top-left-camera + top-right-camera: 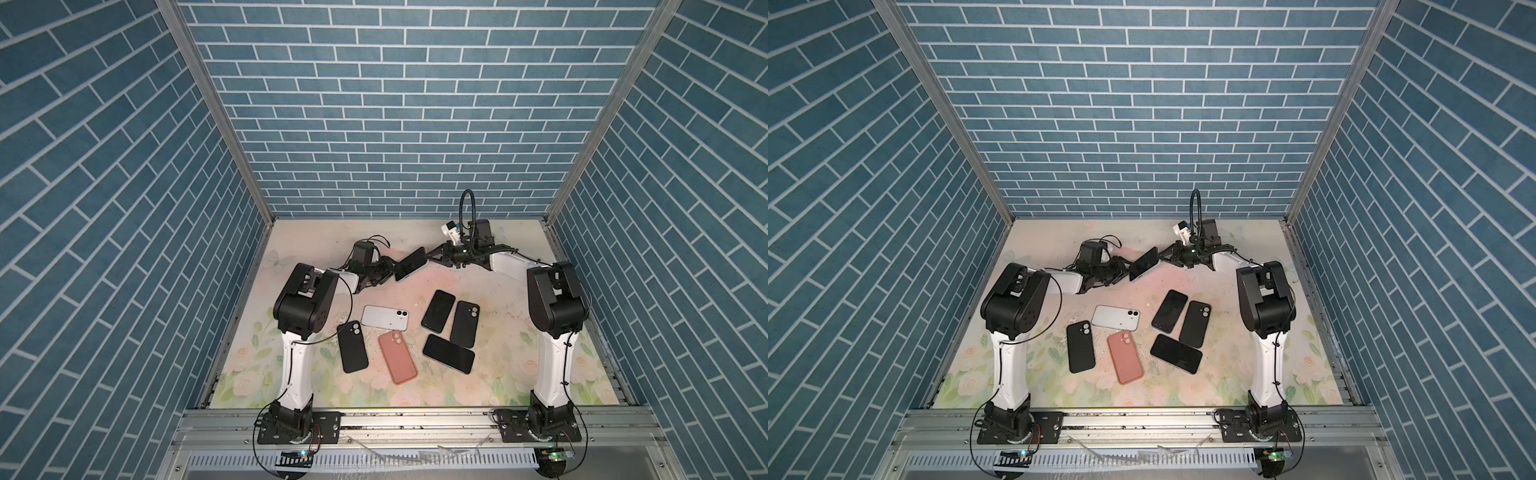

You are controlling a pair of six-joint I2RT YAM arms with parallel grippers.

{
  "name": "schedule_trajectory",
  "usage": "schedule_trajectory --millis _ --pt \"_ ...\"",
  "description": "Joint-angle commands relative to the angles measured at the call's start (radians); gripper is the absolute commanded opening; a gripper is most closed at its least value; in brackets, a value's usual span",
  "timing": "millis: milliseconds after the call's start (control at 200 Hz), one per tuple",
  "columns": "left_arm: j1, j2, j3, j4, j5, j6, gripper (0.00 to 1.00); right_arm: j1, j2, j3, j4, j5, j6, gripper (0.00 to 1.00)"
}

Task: Put the phone into the phone case

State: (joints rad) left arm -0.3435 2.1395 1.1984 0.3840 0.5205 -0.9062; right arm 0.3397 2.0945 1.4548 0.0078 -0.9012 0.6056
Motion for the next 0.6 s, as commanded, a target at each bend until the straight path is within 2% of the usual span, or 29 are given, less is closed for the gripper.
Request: schedule_trajectory --millis 0,115,295,425,490,595 --pt "-0.015 0.048 -0.012 -0.046 0.011 0.005 0.45 0.046 0.033 0.024 -0.089 0.02 -0.062 0.06" --pt "-0.016 0.048 -0.014 -0.042 0.01 0.006 0.45 0.051 0.029 0.039 -0.169 0.079 -0.118 0.03" --pt "-0.016 0.047 -0.023 -0.029 0.008 0.001 0.45 0.051 0.019 0.041 -0.175 0.067 -0.129 0.21" --pt "-0.016 0.052 -0.024 -0.02 0.01 -0.006 0.45 0.062 0.019 0.041 -0.165 0.03 -0.13 0.27" --pt "-0.016 0.053 -0.02 -0.017 0.012 -0.007 0.45 0.068 0.021 0.043 -0.165 0.026 -0.133 0.27" --pt "-0.016 0.048 -0.021 -0.017 0.015 -0.007 0.45 0.068 0.016 0.038 -0.163 0.059 -0.133 0.18"
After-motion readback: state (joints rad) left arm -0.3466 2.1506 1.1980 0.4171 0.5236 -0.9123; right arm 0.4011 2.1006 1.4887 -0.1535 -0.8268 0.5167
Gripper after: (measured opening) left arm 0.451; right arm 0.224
